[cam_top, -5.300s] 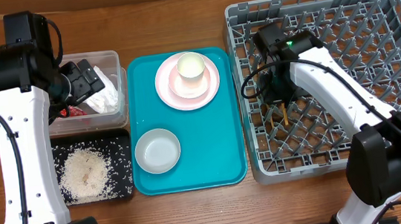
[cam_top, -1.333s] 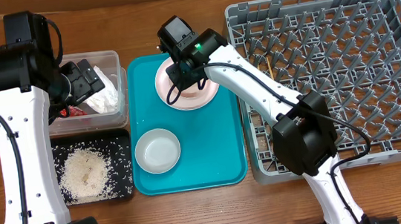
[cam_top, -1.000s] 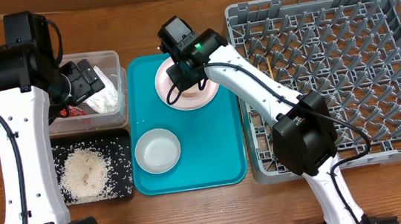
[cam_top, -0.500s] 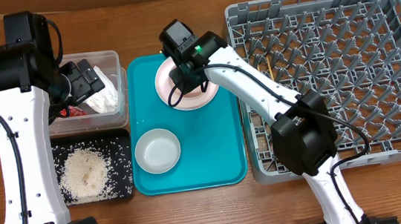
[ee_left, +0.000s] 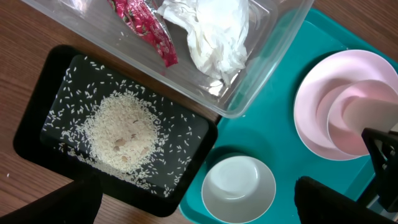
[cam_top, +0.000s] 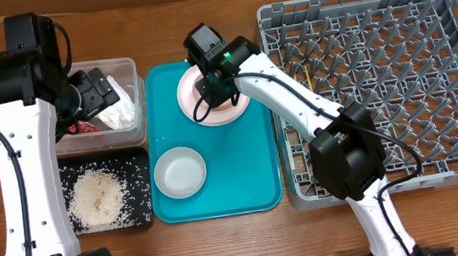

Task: Sort waste into correct bins and load items into the dishwasher
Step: 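Carry the white cup right into the back of the dish rack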

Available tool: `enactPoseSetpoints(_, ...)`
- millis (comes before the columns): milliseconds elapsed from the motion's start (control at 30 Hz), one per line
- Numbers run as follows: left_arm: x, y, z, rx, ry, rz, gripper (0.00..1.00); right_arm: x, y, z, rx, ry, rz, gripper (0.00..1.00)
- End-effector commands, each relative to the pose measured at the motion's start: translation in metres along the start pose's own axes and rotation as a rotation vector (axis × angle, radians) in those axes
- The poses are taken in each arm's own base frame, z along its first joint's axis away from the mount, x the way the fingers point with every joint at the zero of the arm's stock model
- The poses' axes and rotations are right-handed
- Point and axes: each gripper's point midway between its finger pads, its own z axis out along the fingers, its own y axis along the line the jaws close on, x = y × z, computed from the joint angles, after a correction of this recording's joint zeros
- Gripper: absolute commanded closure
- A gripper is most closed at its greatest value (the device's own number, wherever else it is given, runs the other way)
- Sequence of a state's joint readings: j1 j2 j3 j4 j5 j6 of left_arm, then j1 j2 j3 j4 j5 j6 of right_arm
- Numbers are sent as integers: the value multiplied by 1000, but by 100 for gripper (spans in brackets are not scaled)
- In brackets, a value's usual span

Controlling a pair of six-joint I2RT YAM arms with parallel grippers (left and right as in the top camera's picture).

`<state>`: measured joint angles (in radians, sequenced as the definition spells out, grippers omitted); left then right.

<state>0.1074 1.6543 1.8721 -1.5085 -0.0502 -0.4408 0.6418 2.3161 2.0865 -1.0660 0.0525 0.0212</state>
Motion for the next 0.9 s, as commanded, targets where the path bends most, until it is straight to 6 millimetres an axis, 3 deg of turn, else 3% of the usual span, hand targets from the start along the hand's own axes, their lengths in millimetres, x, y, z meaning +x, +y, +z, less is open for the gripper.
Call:
enactPoseSetpoints(0,-1,3,0,-10,-2,12,0,-5,-2,-4,6,-18,8,94)
enactPoseSetpoints(133,-1,3,0,-10,-2,12,0,-25,-1,-31,-1,-89,15,96)
enactPoseSetpoints(300,-1,2,0,-10,-2,12,0,-49,-1,-88,-14,-215,22,96)
enactPoseSetpoints(467,-1,3,0,-10,-2,12,0,-57,-8,-147,-34,-317,19,96)
enactPoseSetpoints(567,-1,3,0,-10,-2,12,0,-56,-12,-180,-142,-365,-21,96)
enactPoseSetpoints(733,-1,3,0,-10,-2,12,0,-53,-49,-208,-339,-411,25,96)
enactPoseSetpoints(833,-1,3,0,-10,-2,12,0,-48,-71,-219,-533,-449,11,96)
enactPoseSetpoints(867,-1,2,0,-10,-2,12,0,-42,-83,-227,-681,-497,-25,96)
